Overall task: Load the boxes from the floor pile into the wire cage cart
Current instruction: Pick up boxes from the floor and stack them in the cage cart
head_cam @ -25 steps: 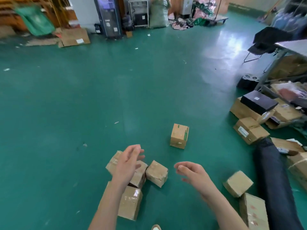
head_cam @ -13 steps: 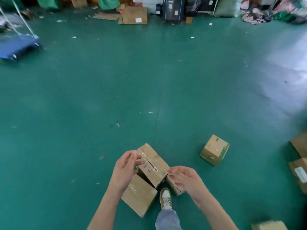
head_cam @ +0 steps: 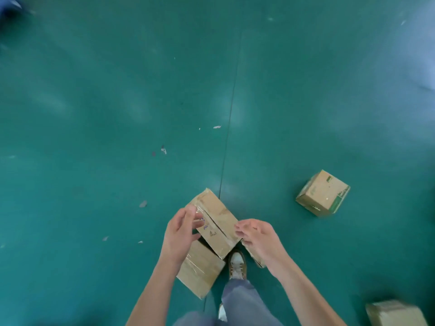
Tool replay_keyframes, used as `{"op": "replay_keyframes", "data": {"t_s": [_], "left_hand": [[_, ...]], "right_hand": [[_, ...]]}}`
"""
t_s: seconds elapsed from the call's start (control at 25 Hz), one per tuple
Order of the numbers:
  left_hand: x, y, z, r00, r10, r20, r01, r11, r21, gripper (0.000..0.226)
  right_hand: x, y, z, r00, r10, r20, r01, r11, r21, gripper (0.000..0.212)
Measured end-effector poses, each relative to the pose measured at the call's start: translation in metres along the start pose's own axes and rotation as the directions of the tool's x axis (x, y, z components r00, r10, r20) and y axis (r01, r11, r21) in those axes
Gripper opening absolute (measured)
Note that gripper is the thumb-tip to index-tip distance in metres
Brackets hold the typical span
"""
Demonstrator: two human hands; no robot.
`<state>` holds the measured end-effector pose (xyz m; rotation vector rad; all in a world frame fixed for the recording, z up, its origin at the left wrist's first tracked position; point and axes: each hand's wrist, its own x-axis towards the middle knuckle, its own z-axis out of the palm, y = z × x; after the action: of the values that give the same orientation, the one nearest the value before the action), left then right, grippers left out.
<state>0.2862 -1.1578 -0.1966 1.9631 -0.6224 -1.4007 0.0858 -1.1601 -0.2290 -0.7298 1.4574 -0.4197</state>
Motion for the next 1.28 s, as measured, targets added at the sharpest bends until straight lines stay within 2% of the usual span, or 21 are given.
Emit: {"op": "replay_keyframes", "data": {"t_s": [0.12, 0.2, 0.28, 0.36, 0.48, 0.56, 0.68, 0.84, 0.92, 1.0, 1.16, 1.28], "left_hand": [[0.058, -0.022, 0.014, 0.994, -0.047, -0.1, 0.047, 0.999, -0.006, 0.029], [0.109, -0.052, 0.024, 0.983, -0.116, -0.145, 0.121, 0.992, 0.027, 0.027], [0.163, -0.089, 0.036, 0.972, -0.18, -0.149, 0.195, 0.976, 0.096, 0.026], [0.216, -0.134, 0.047, 0.962, -0.232, -0.148, 0.258, 0.945, 0.199, 0.035], [0.277, -0.189, 0.064, 0.941, -0.306, -0.147, 0.338, 0.879, 0.335, 0.039], [0.319, -0.22, 0.075, 0.948, -0.29, -0.135, 0.318, 0.812, 0.489, 0.041], [0.38, -0.255, 0.084, 0.976, -0.202, -0.085, 0.203, 0.689, 0.696, 0.057], [0.438, -0.28, 0.076, 0.997, -0.069, -0.023, 0.058, 0.564, 0.824, 0.071], [0.457, -0.287, 0.069, 0.991, -0.135, 0.018, 0.054, 0.511, 0.858, 0.079], [0.472, -0.292, 0.063, 0.979, -0.204, 0.031, 0.077, 0.501, 0.862, 0.08], [0.484, -0.289, 0.051, 0.98, -0.198, -0.022, 0.125, 0.524, 0.843, 0.063], [0.481, -0.278, 0.04, 0.996, -0.079, -0.028, 0.069, 0.588, 0.806, 0.042]], "right_hand": [[0.061, 0.016, 0.006, 0.998, 0.059, 0.009, -0.059, 0.998, 0.014, 0.018], [0.112, 0.042, 0.009, 0.984, 0.178, -0.012, -0.176, 0.981, 0.083, 0.018], [0.167, 0.078, 0.008, 0.936, 0.349, -0.049, -0.335, 0.925, 0.181, 0.019], [0.216, 0.12, 0.005, 0.869, 0.49, -0.07, -0.459, 0.85, 0.257, 0.021], [0.267, 0.184, 0.005, 0.795, 0.598, -0.097, -0.571, 0.793, 0.211, 0.029], [0.295, 0.225, 0.012, 0.771, 0.629, -0.1, -0.613, 0.775, 0.155, 0.031], [0.327, 0.276, 0.025, 0.729, 0.672, -0.132, -0.663, 0.74, 0.108, 0.031], [0.355, 0.309, 0.044, 0.7, 0.703, -0.129, -0.698, 0.711, 0.082, 0.026], [0.367, 0.314, 0.049, 0.698, 0.707, -0.113, -0.699, 0.707, 0.104, 0.023], [0.376, 0.317, 0.048, 0.68, 0.725, -0.11, -0.712, 0.689, 0.136, 0.02], [0.381, 0.32, 0.041, 0.642, 0.76, -0.102, -0.748, 0.65, 0.135, 0.018], [0.377, 0.314, 0.036, 0.681, 0.728, -0.073, -0.72, 0.685, 0.111, 0.028]]}}
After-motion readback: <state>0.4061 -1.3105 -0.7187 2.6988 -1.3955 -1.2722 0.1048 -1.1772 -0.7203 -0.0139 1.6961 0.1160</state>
